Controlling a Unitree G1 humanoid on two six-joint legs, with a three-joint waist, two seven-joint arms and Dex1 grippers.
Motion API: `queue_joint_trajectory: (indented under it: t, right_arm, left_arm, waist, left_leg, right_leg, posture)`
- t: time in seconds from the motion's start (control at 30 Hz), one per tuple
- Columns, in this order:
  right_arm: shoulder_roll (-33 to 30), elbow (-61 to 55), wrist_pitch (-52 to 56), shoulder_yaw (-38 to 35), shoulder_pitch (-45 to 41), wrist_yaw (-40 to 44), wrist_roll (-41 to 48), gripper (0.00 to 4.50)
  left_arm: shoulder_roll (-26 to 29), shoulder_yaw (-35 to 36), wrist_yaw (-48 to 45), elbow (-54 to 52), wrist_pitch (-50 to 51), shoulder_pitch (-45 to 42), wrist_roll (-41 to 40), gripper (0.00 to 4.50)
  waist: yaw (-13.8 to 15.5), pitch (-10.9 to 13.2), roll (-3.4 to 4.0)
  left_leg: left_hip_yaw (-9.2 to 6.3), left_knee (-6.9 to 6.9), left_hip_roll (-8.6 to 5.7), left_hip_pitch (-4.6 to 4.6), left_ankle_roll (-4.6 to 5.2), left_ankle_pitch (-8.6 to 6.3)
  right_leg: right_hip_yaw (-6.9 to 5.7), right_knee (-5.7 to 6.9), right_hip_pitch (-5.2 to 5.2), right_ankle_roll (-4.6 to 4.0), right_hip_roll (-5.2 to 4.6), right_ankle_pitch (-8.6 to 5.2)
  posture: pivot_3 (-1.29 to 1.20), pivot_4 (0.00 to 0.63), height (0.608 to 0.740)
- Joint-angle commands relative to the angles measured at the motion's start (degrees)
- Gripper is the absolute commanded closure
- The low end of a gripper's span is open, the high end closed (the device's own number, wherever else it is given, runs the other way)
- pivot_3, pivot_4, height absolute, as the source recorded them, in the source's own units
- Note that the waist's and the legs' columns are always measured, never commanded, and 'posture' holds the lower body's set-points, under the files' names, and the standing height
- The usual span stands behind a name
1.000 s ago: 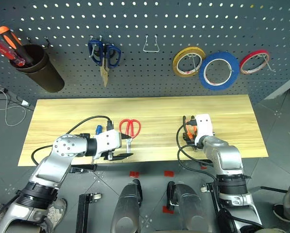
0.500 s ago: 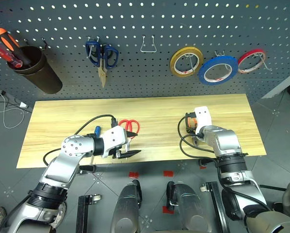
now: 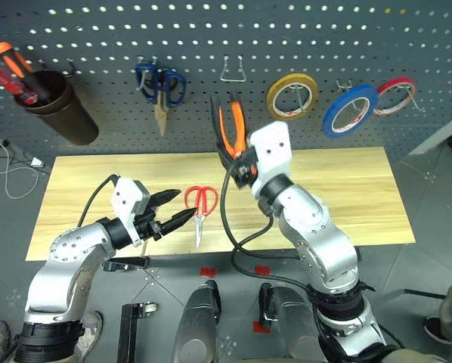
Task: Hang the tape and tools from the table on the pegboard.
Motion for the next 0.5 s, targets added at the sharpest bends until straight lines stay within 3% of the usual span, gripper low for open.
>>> queue_joint_trajectory:
  t: [0.03,0.17,0.5]
  right_arm:
    - [1.79,3.24,-10.46,-0.32,-6.11,-1.95,-1.78,1.74]
    - [1.73,16.15,-23.07,-2.37,-17.26,-2.15,-2.71,1.74]
    - [-1.88,48.09,-46.52,-8.45,-34.88,-4.62,-4.33,1.74]
  left_arm:
    - [0.24,2.01,2.56,-3.95,1.92,0.09,-1.69,1.23]
    - [-0.28,1.64,6.83,-3.89,4.02,-5.83,-1.27,1.23]
    - [-0.80,-2.30,11.23,-2.08,10.75,-17.27,-1.23,1.23]
  waist:
    - [0.44,-0.01,-0.02]
    - [1.06,-0.01,-0.02]
    - [1.16,0.01,-0.09]
  left_leg:
    - [-0.01,0.08,-0.02,-0.01,0.00,0.00]
    - [-0.05,0.10,0.00,-0.01,-0.05,0.04]
    - [-0.12,0.04,0.01,-0.07,-0.15,0.13]
  right_leg:
    - [0.01,0.00,0.01,0.05,-0.02,0.03]
    - [-0.04,0.07,-0.02,0.01,0.01,0.13]
    - [-0.22,-0.03,0.02,-0.34,0.03,0.31]
  posture:
    - [0.07,0.322,0.740]
    - [0.09,0.322,0.740]
    - [0.13,0.342,0.740]
